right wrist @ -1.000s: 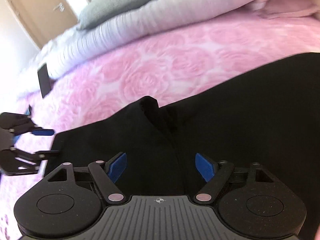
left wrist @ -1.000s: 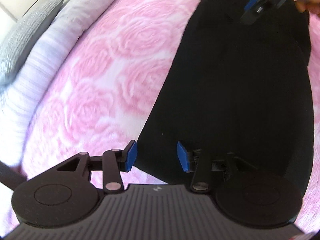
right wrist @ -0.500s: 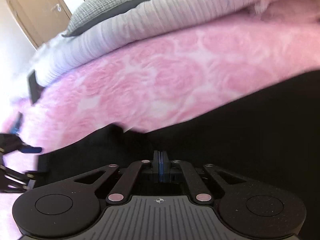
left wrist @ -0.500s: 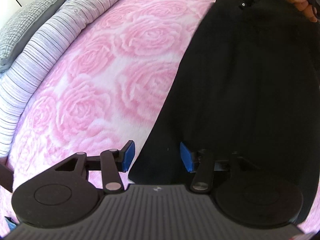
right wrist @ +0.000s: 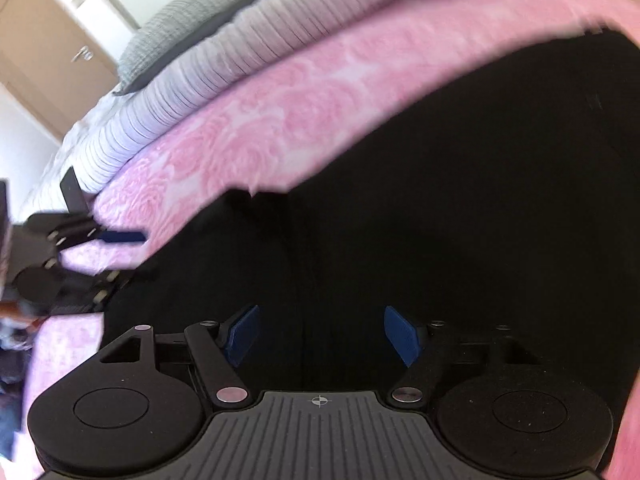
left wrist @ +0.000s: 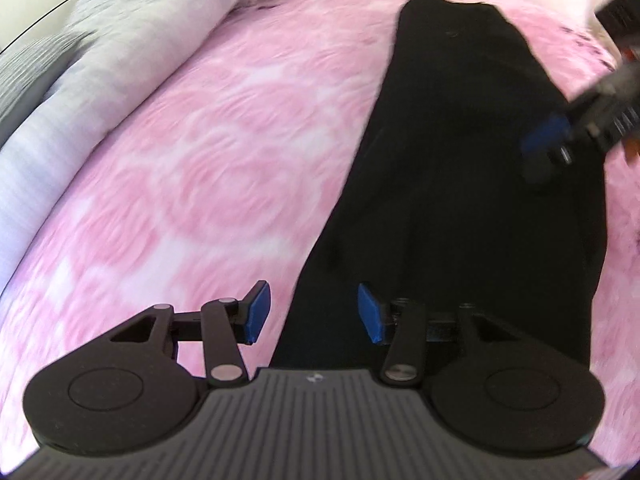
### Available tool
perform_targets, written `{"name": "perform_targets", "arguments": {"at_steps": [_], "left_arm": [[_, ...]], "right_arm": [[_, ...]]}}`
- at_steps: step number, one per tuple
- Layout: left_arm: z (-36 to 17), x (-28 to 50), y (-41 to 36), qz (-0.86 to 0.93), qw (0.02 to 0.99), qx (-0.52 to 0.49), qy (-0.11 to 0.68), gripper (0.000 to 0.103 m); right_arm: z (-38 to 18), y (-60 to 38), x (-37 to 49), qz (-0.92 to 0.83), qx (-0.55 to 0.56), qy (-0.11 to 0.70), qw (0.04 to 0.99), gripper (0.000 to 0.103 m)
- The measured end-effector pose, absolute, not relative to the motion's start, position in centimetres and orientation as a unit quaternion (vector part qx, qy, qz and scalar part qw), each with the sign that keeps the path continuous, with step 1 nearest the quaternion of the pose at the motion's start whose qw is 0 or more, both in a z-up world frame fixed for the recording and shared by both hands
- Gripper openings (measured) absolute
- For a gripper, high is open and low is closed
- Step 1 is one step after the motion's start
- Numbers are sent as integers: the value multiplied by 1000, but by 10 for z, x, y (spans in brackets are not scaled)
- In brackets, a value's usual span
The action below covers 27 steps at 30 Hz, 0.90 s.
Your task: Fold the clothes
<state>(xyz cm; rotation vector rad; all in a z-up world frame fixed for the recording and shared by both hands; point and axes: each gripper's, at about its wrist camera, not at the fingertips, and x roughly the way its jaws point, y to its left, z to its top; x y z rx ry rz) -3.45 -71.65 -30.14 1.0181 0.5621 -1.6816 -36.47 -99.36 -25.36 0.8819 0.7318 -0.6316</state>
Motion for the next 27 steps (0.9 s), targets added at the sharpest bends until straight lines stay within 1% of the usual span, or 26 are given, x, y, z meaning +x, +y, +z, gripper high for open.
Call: {"name": "perform_targets", "arguments": {"at_steps": [4,8,9,10,11,12,13,14,17,19,23,25,27], "left_arm": [[-317,-55,-738,-715,492,446,218,44],[-332,-56,-753,-718,481,441,241,43],[-334,-54,-756,-719,483,431,254,43],[-334,-51,-760,-718,485,418,271,39],[-333,-48,-765,-717,487,404,290,37],[-332,-45,-769,-715,491,391,307,36],[-331,-43,-773,-713,494,379,321,33],[-329,-43,-777,-713,498,372,325,31],[-323,-46,-787,-719,505,358,315,29],[-325,-46,-797,-716,511,351,321,31],[-333,-46,-806,-712,501,357,339,34],[-329,-39,-804,-711,511,336,347,34],[-330,-35,-804,-705,520,327,355,36]], "right_arm": [[-262,-973,-371,-305,471,308,768,72],[-274,-961,-363,-311,522,261,750,72],[-277,-961,-359,-309,530,254,747,59],[-281,-962,-355,-306,540,253,742,45],[-285,-964,-352,-303,550,251,737,24],[-288,-966,-349,-301,555,250,734,20],[-286,-967,-347,-302,549,253,738,18],[-285,-967,-345,-302,542,255,741,14],[-271,-969,-344,-314,523,245,754,13],[-265,-974,-343,-326,512,238,758,13],[-286,-980,-327,-302,508,297,750,14],[-287,-977,-325,-297,508,292,754,14],[-286,-970,-321,-304,500,292,756,17]]}}
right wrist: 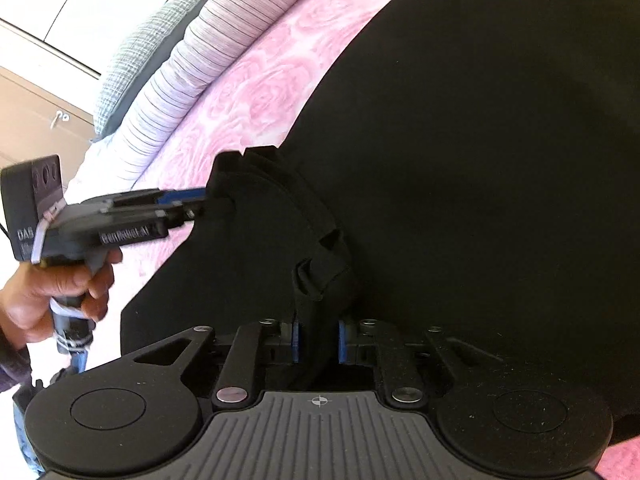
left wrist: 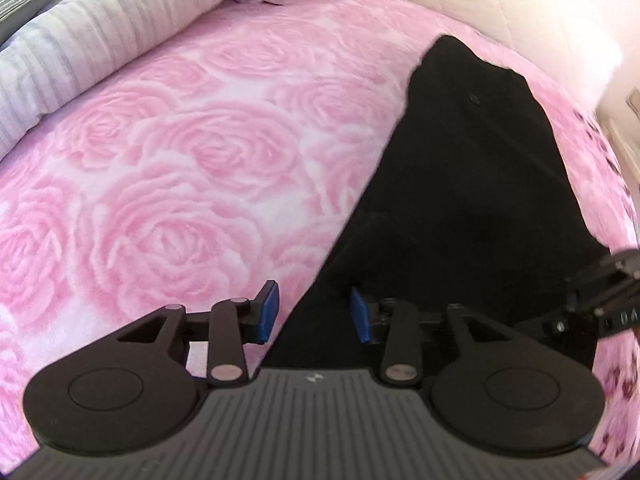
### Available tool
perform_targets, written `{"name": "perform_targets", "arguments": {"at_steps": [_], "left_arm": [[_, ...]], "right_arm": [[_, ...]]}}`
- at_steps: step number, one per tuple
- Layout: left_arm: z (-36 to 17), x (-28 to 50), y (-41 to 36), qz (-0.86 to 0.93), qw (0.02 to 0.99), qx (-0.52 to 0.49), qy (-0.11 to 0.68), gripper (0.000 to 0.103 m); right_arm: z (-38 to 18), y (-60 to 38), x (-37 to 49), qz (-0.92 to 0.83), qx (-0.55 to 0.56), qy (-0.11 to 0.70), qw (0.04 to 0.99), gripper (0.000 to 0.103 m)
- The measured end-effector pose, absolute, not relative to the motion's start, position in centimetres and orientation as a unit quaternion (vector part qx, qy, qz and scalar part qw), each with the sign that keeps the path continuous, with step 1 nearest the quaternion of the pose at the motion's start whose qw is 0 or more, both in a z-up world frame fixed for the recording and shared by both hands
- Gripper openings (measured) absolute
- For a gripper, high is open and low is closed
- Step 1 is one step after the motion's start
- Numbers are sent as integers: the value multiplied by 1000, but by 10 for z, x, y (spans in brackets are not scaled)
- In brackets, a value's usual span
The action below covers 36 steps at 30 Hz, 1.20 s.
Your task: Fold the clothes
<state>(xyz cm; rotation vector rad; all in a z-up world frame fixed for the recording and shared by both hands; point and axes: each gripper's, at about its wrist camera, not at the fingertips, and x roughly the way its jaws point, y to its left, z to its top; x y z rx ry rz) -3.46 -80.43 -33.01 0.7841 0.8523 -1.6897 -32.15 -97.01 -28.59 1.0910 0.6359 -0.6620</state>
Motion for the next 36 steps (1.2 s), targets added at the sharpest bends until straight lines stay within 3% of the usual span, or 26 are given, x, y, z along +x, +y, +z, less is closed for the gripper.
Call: {"name": "perform_targets", "arguments": {"at_steps": [10,11,12,14,15,21,28,34,36], "left_arm": [[-341,-29,-821,-679,549,330,358,39],[-333,-25,-816,-681,556,321,353,36],[-323,-19,-808,-682,563,312,346,35],[-300,-8,-789,-682,575,310,329,35],[-288,1,-776,-682,579,317,313,35],[-254,26,-667,-695,532,460,149,43],[-334,14,-525,-699,352,613,-109,49],[-387,7,-515,-676,345,606,-238,52],[-396,8,-523,-663,347,607,-266,48]], "right_arm": [[-275,-934,-322,-358,479,287,748,20],[-269,-929,-320,-369,462,294,751,28],[-263,-923,-318,-381,443,301,754,44],[-247,-907,-309,-411,394,315,759,62],[-239,-896,-302,-415,374,321,765,62],[-218,-791,-232,-329,255,371,830,62],[-252,-615,-112,-202,1,442,874,62],[-306,-536,-77,-204,-152,471,845,62],[-325,-530,-70,-226,-210,482,820,62]]}}
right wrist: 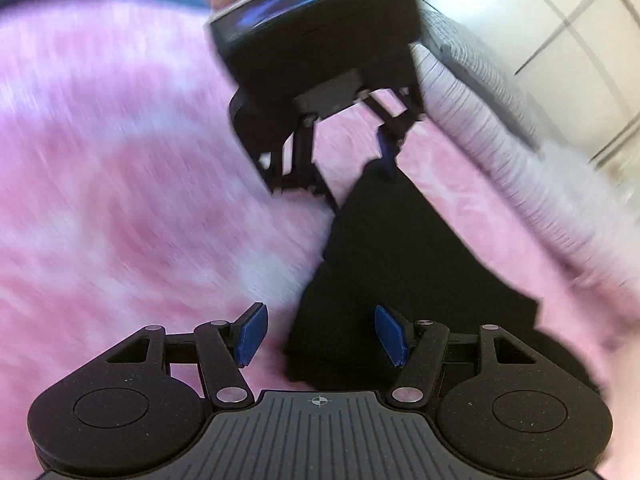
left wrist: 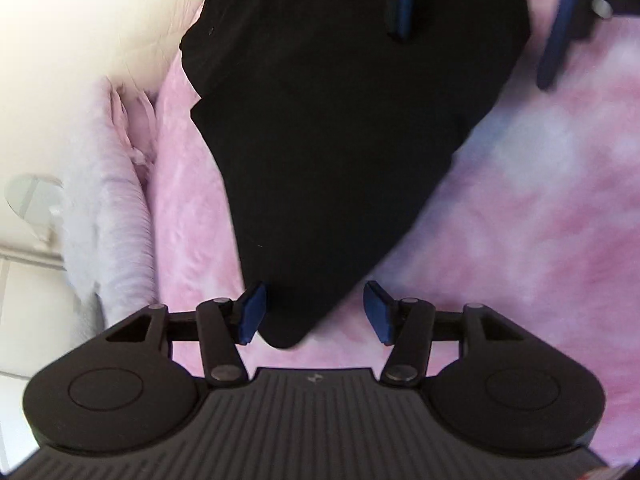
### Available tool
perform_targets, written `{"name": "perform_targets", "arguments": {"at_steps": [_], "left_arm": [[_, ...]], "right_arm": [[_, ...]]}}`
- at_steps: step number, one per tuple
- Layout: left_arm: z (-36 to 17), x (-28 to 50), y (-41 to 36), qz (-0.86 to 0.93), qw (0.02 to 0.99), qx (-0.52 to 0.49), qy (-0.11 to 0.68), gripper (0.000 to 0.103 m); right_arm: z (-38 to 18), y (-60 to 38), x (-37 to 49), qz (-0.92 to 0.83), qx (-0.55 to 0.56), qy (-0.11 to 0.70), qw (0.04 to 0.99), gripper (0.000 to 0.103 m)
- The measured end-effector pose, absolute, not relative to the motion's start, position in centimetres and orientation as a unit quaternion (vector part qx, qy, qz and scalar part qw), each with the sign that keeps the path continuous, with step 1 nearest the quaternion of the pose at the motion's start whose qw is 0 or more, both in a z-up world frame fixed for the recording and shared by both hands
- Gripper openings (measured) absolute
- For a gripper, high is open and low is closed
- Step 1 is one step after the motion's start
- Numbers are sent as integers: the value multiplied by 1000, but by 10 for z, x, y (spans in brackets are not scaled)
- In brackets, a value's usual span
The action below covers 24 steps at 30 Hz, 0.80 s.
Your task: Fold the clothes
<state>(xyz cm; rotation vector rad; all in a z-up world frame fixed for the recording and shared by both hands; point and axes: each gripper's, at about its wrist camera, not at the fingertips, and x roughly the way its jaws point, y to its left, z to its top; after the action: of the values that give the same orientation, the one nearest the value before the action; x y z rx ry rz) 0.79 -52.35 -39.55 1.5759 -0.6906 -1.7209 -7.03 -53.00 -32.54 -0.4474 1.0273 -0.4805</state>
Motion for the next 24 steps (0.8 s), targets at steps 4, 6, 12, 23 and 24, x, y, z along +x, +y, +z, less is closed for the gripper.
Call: {"name": "perform_targets", "arguments": {"at_steps": [4,6,12,23,24], "left_arm": [[-398,15,-543,-665,342,611,-260,33],[-397,16,-540,-666,335,614,-261,24],[-375,13,-536,-671,364,605,-228,13],[-229,-7,-575,-677,440,574,-135,13],[-218,-15,-587,-676,438,578,-131,13]], "right_arm": [[-337,-530,-71,-230,-260,488,801,62],[-336,-530,-71,-226,-260,488,802,39],[-296,-537,-75,-212,-183,496,822,14],[-121,-563,-120,-210,-44,407,888,13],[-106,-578,-127,-216,-17,397,892,13]]}}
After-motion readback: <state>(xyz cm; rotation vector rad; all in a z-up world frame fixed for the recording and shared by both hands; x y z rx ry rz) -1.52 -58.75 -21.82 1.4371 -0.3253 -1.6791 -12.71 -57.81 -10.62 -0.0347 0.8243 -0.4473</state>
